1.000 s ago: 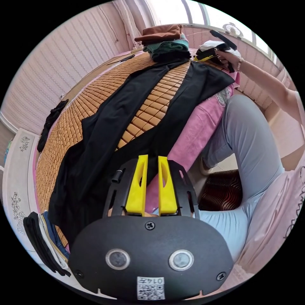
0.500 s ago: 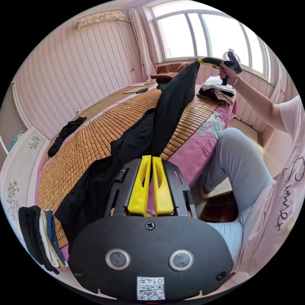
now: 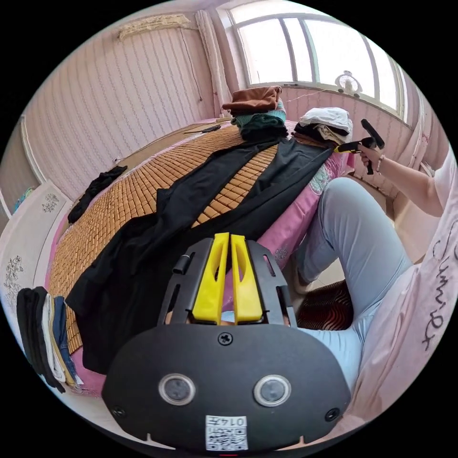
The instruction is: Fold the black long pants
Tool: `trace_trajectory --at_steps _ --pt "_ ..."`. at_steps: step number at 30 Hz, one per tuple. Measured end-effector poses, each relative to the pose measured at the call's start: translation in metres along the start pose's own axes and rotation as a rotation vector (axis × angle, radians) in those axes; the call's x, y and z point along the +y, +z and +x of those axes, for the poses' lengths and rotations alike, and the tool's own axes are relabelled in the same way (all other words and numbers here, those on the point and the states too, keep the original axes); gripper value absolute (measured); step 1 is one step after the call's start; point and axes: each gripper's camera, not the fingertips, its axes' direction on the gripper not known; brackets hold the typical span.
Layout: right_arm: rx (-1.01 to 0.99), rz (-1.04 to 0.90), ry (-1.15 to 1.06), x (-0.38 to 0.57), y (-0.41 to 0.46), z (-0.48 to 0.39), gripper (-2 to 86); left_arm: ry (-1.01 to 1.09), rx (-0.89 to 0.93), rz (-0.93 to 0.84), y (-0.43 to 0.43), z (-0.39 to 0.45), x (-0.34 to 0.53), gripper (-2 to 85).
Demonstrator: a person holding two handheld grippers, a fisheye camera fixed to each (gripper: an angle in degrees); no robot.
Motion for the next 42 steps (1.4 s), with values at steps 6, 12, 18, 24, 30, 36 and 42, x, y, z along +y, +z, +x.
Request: trace_trajectory --at_steps 6,12,18,24,30,36,42 --pt "0.225 -0.014 -0.187 -0.011 0.018 -0.091 0.8 -0.47 -0.099 0.119 -0.087 -0.1 0.118 2.3" --pt "-0.055 -0.033 -0.841 -0.018 0.104 -0.367 5.8 -0.928 -0.257 0.202 -0.155 -0.199 0.243 4.9" --pt "-0.37 -0.12 -1.434 0.08 0.217 -0.663 13.1 -1.183 -0.278 0.327 -0.187 -0.273 0.322 7.6" --pt "-0.231 -0.221 -1.697 0.163 0.337 -0.83 10.3 -1.221 -0.201 0.423 -0.186 -0.324 0.356 11.2" --pt "-0.198 -0.094 -1.665 0.154 0.372 -0.881 1.8 -1.097 -0.196 0.381 -0.186 -0.346 0.353 6.4" --pt "-0.229 -0.067 -1.566 0.11 0.39 -0.934 -0.1 -1.04 -0.241 0.531 -0.228 -0.343 0.361 -0.6" --pt "-0.247 -0.167 -1.529 0.104 0.447 -1.0 2.4 -1.084 -0.386 0.39 -0.234 -0.367 0.368 1.1"
